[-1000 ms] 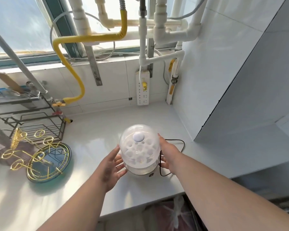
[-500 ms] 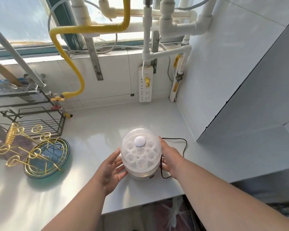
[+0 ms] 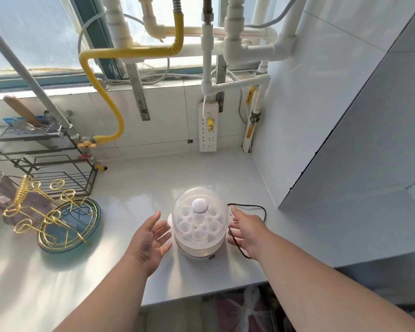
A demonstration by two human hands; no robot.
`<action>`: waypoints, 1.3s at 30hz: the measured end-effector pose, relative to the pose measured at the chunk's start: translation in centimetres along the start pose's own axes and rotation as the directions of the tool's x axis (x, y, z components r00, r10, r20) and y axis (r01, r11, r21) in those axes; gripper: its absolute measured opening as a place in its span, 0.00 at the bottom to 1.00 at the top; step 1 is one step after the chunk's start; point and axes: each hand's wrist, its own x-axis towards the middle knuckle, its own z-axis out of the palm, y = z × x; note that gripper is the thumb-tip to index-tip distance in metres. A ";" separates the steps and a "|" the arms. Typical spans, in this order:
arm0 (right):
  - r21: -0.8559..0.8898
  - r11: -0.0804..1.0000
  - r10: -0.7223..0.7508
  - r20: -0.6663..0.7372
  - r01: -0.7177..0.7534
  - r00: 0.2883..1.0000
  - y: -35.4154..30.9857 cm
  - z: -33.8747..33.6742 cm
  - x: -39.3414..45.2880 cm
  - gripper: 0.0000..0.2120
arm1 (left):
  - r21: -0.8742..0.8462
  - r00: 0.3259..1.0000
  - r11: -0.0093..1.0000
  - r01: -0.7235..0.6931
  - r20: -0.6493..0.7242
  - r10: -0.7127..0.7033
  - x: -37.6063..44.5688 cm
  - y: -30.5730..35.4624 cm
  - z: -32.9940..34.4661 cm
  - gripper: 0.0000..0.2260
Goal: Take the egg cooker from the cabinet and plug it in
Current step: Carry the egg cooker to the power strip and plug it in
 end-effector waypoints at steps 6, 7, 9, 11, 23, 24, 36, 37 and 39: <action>-0.101 0.976 -0.198 -0.020 0.195 0.980 -1.8 -2.5 -0.4 0.05 | -0.023 0.995 0.996 -0.089 -0.047 0.088 -1.5 1.1 0.5 0.27; -0.109 0.970 -0.221 -0.021 0.218 0.975 -2.2 -2.8 -0.5 0.06 | -0.019 0.993 0.994 -0.103 -0.057 0.102 -1.8 1.2 0.4 0.26; -0.118 0.959 -0.264 -0.035 0.258 0.964 -3.1 -3.4 -0.8 0.09 | -0.010 0.987 0.991 -0.134 -0.085 0.133 -2.3 1.4 0.3 0.23; -0.110 0.948 -0.302 -0.027 0.298 0.953 -4.0 -3.8 -0.7 0.08 | 0.002 0.979 0.985 -0.174 -0.107 0.173 -2.6 1.6 0.3 0.19; -0.035 0.921 -0.388 -0.037 0.387 0.921 -8.1 -2.0 -0.4 0.07 | 0.360 0.893 0.834 -0.418 -0.009 0.451 -1.7 10.2 3.7 0.11; -0.036 0.917 -0.399 -0.042 0.397 0.916 -8.5 -1.8 -0.3 0.08 | 0.377 0.891 0.823 -0.425 0.011 0.454 -1.1 11.2 4.3 0.11; -0.016 0.903 -0.427 -0.160 0.430 0.890 -10.1 -1.8 -0.1 0.09 | 0.648 0.844 0.571 -0.504 0.228 0.485 4.4 17.6 11.6 0.07; -0.020 0.902 -0.428 -0.167 0.431 0.888 -9.9 -1.9 0.2 0.09 | 0.680 0.835 0.530 -0.506 0.232 0.499 4.8 17.7 12.0 0.07; -0.025 0.900 -0.433 -0.179 0.435 0.884 -9.6 -2.0 1.1 0.09 | 0.728 0.806 0.445 -0.521 0.248 0.538 5.7 17.7 12.7 0.07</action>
